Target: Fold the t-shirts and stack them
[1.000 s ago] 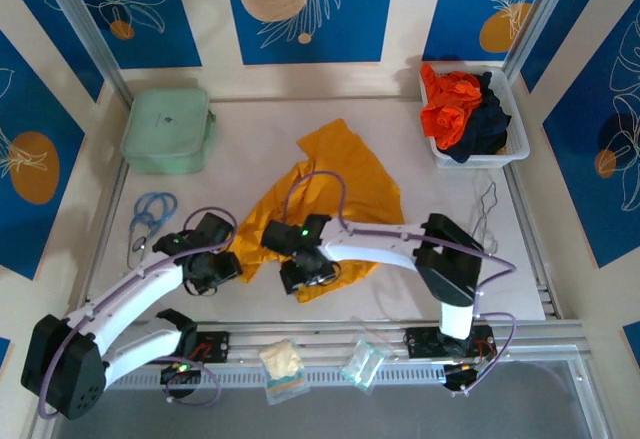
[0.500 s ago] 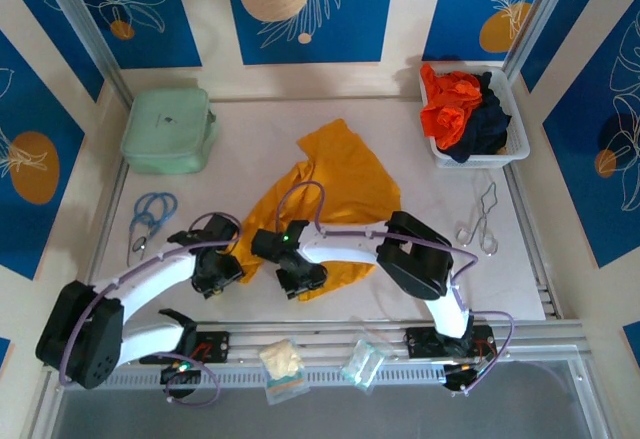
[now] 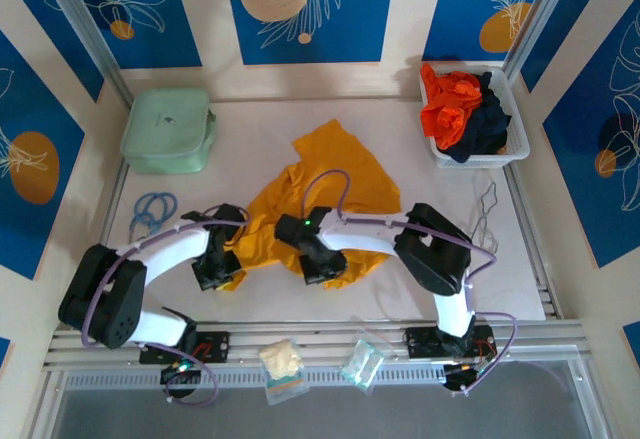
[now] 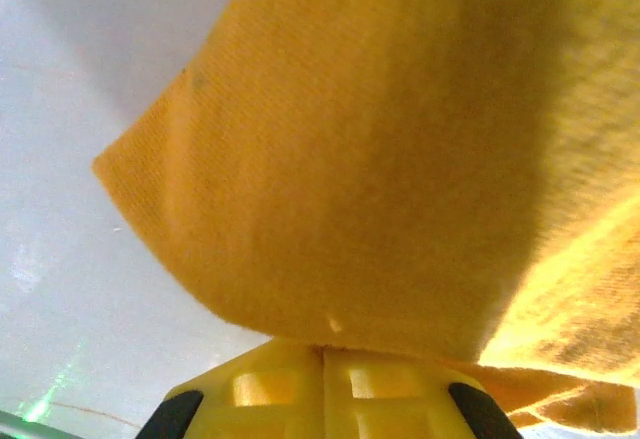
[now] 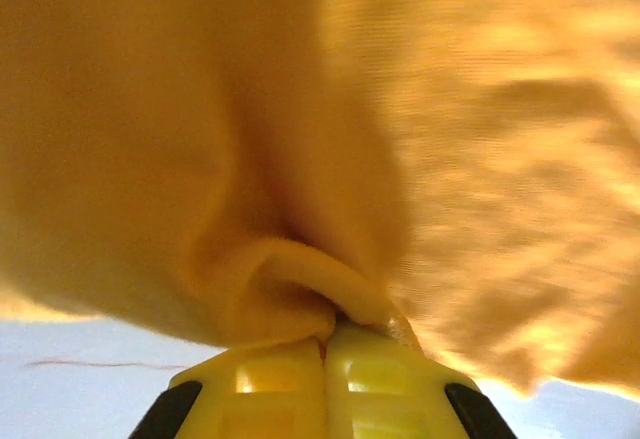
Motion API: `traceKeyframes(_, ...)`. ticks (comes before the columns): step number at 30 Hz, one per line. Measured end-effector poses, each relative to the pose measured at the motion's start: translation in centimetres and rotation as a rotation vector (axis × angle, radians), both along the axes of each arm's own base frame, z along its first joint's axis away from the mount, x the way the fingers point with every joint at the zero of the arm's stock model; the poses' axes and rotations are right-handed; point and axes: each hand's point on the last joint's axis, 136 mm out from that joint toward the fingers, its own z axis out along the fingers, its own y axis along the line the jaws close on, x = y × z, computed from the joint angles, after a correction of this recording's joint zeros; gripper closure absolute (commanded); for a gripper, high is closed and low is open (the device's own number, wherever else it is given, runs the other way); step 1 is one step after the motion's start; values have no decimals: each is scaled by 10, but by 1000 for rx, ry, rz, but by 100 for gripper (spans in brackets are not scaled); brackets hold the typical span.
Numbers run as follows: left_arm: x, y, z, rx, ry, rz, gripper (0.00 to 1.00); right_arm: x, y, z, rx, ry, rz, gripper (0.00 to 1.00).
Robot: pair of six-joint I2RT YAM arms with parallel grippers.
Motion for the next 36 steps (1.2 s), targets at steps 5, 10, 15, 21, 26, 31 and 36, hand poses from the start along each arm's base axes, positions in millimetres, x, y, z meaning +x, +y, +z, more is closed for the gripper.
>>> traceKeyframes(5, 48, 0, 16, 56, -151, -116, 100, 20, -66, 22, -86, -59, -114, 100)
traceKeyframes(10, 128, 1, 82, 169, -441, -192, 100, 31, -123, 29, -154, -86, -249, 100)
traceKeyframes(15, 140, 30, 123, 365, -515, -219, 100, 38, -156, 31, -212, -99, -350, 100)
traceKeyframes(21, 122, 64, 135, 554, -452, -226, 86, 50, -187, 50, -235, -156, -436, 100)
traceKeyframes(26, 113, 78, 141, 630, -427, -198, 96, 55, -213, 70, -233, -209, -502, 100)
traceKeyframes(31, 108, 85, 152, 664, -441, -167, 100, 54, -236, 90, -233, -254, -548, 100)
traceKeyframes(36, 115, 81, 180, 618, -547, -121, 82, 53, -247, 105, -200, -285, -568, 100)
